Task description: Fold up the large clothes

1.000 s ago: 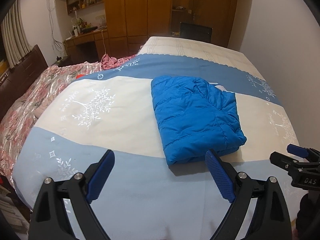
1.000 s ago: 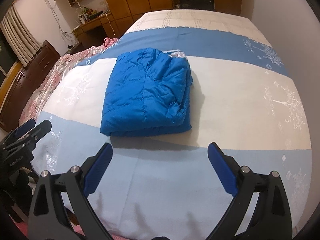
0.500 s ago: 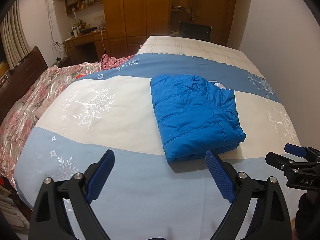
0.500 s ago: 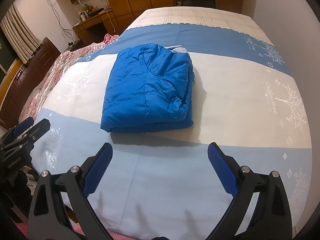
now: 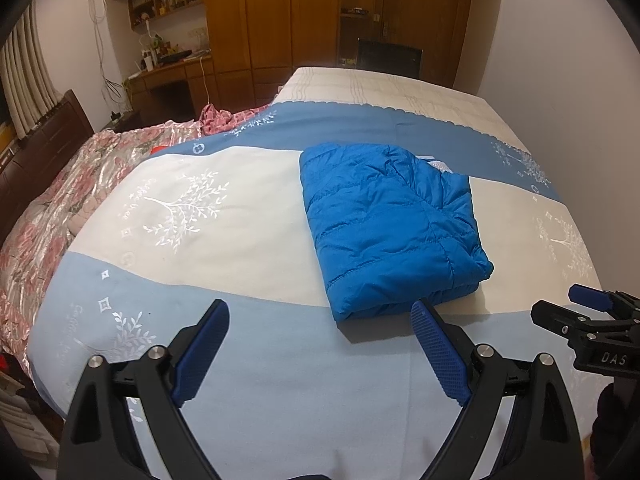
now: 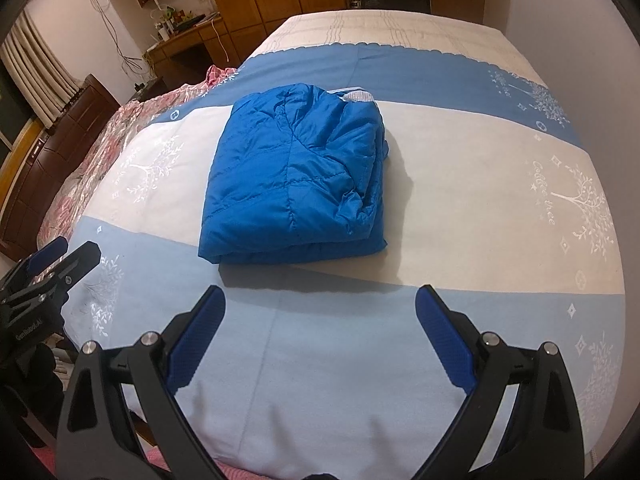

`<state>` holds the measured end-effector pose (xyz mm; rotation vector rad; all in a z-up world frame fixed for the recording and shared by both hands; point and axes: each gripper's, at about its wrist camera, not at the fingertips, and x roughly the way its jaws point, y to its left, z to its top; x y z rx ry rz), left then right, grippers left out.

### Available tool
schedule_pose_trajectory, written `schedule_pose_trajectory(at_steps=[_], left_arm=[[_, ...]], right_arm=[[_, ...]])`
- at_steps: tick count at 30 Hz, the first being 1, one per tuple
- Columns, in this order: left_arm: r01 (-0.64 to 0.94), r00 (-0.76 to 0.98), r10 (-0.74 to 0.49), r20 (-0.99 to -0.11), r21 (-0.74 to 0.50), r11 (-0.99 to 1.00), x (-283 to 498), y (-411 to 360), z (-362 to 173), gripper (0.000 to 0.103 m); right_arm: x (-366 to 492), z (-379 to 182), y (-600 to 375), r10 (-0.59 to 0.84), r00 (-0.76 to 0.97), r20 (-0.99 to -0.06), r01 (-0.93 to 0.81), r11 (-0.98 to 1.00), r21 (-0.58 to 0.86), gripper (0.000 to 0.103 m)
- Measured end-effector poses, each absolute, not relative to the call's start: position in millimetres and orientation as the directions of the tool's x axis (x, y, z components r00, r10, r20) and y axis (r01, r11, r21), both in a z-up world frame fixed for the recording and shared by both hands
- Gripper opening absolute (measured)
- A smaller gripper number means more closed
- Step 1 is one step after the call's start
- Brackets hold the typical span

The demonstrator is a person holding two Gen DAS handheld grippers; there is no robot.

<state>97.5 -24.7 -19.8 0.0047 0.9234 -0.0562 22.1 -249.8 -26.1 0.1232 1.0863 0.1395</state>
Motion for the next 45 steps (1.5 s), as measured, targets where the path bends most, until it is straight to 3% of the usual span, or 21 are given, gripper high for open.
schedule_pose_trajectory(at_steps=[45], left_arm=[[0.08, 0.588, -0.065, -0.806, -0.023, 0.997, 100.6, -19.7, -23.5, 0.093]], right_arm=[[26.2, -30.1, -254.6, 0.167, 0.448, -0.878, -0.053, 0.986, 0.161, 0.095]])
